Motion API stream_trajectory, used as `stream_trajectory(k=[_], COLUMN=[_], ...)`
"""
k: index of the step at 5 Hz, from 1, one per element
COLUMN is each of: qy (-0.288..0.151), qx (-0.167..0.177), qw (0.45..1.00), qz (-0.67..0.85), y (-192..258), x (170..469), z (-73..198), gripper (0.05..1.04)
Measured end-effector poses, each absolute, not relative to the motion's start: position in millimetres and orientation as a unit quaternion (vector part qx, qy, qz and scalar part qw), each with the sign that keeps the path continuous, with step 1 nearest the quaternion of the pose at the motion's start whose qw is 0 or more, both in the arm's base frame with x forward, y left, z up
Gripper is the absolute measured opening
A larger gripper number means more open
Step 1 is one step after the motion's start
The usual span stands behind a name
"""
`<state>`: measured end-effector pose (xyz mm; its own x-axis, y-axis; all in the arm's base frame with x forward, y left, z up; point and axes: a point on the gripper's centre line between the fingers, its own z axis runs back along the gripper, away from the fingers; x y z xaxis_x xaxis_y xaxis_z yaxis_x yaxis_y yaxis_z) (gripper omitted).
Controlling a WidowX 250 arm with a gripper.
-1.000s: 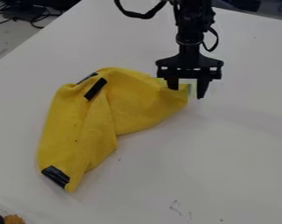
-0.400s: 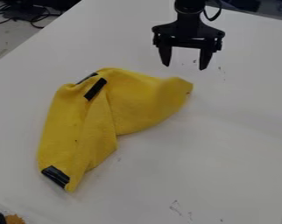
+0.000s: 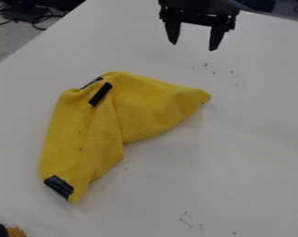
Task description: Unfold the cloth from bottom left to top right
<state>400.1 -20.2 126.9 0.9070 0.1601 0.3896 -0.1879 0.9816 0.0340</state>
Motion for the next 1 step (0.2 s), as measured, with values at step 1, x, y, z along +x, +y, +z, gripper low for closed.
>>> stream_trajectory(k=[1], qy=[-0.188], qx=[0.039], qw=[0.977], qz=[0.094], y=[-12.1], x=[391.3], z=[123.6], gripper=[1.003])
